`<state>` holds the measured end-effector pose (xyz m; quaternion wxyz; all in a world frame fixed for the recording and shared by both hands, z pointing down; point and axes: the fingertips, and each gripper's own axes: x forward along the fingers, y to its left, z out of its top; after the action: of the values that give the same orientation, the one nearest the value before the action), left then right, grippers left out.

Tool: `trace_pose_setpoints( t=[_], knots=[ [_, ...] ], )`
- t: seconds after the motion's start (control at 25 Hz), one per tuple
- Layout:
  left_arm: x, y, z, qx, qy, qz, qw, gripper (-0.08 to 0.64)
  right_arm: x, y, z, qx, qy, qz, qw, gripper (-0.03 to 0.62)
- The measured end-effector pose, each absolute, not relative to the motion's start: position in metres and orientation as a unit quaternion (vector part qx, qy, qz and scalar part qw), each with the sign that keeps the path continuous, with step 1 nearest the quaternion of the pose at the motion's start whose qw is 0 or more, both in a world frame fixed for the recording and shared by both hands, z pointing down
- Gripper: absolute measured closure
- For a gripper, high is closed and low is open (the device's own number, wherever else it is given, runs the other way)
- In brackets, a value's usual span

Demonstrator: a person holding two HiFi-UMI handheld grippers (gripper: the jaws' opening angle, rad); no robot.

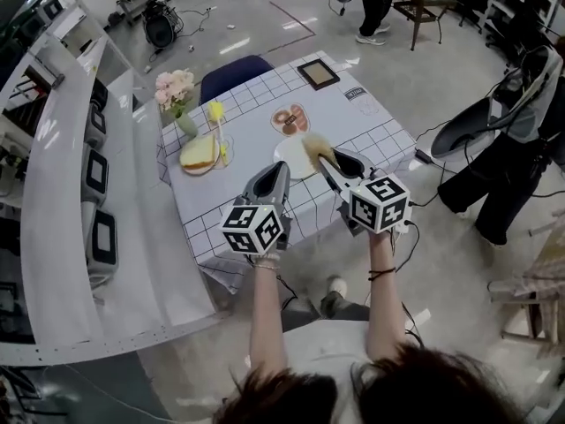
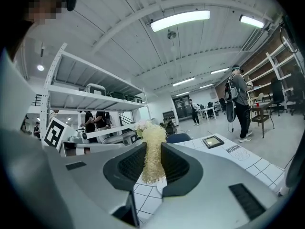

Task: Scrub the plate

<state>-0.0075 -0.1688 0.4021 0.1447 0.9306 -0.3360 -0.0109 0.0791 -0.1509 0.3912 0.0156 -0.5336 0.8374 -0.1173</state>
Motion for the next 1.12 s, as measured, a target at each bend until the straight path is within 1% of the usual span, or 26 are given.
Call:
trace_pose_setpoints(
  t=[0.32,0.76,1.0,1.12],
  knots=[
    [0.006,-0.172,0.415,0.923,-0.353,0.008,0.154,0.549,0.089,-0.165,0.4,-0.515,0.848,-0.125,0.006,0.505],
    [0.002,-0.209,0.435,0.918,-0.356,0.029,0.175,0.549,0.087,-0.203,0.412,-0.515,0.846,-0.14,0.007,0.505],
    [-0.001,-0.233,0.444,0.917,-0.35,0.034,0.186,0.549,0.084,-0.227,0.422,-0.519,0.843,-0.145,-0.008,0.505],
    [-0.001,-0.243,0.452,0.918,-0.344,0.04,0.193,0.549,0.086,-0.237,0.431,-0.526,0.838,-0.144,-0.029,0.505]
  ],
)
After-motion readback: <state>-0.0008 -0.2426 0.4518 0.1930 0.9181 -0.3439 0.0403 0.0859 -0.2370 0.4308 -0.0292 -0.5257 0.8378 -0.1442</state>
